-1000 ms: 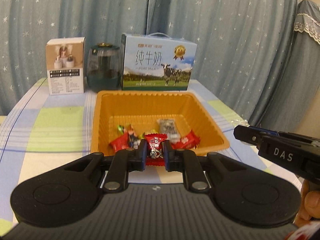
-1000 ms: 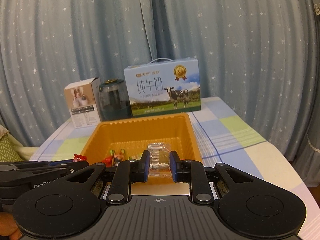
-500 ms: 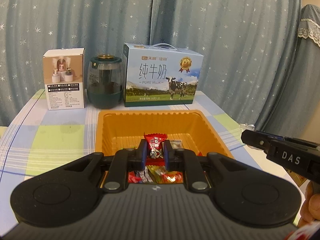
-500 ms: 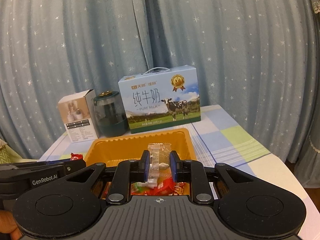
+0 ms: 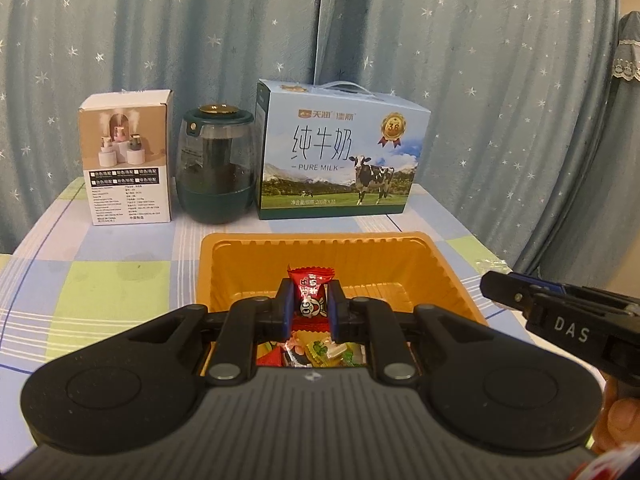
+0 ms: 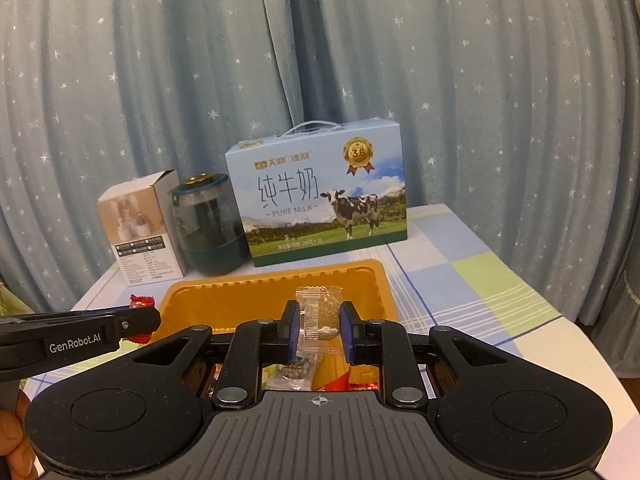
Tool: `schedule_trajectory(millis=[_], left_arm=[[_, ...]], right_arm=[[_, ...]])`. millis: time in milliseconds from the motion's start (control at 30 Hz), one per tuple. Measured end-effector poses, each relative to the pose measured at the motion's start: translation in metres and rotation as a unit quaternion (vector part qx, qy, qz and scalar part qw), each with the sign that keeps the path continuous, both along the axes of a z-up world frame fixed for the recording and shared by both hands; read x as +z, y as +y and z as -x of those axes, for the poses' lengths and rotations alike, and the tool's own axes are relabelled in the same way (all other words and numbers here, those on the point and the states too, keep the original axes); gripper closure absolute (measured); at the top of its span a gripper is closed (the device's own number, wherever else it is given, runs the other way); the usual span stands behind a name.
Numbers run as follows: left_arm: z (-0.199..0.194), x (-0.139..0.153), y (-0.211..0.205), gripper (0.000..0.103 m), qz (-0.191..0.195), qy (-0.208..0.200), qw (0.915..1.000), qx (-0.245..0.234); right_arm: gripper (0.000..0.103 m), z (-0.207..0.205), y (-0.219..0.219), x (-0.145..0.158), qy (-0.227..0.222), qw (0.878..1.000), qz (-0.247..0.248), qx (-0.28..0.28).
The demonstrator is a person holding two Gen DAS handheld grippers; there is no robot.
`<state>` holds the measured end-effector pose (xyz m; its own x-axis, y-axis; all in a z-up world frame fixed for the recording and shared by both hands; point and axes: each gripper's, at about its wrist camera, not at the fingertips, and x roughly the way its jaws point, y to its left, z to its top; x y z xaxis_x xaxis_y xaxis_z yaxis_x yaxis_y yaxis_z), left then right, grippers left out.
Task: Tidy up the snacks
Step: 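Carry the red candy and small biscuit packet over the orange tray, then open both tools to drop the red candy and biscuit packet into the tray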
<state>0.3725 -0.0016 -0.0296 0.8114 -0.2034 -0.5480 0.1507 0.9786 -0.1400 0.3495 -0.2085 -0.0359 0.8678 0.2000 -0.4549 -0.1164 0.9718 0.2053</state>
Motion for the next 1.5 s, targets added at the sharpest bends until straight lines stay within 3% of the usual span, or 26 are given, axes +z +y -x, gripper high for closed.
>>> schedule_trajectory(millis=[533,900,933,1033,1500], left_arm=[[-0.033,-0.024,0.001,0.088,-0.005,0.029,0.9995,-0.009],[-0.045,-0.034,-0.002,0.088,0.005,0.035,0.9992,-0.02],[-0.046,-0.034,-0.002,0.087,0.009,0.035,0.9991,-0.022],[-0.046,-0.034,0.001,0.053,0.015,0.029,0.9994,-0.012],[-0.041,-0.03,0.014,0.055,-0.024,0.031,0.9992,0.008]], right_arm=[[0.081,-0.04,-0.001,-0.019,0.032,0.999,-0.02,-0.004],[0.081,-0.046,0.001,-0.026,0.044,0.999,-0.027,-0.006],[0.081,-0.046,0.001,-0.026,0.044,0.999,-0.027,-0.008],[0.081,-0.047,-0.001,-0.027,0.046,0.999,-0.027,-0.011],[0.081,-0.046,-0.003,-0.024,0.045,0.998,-0.043,-0.011]])
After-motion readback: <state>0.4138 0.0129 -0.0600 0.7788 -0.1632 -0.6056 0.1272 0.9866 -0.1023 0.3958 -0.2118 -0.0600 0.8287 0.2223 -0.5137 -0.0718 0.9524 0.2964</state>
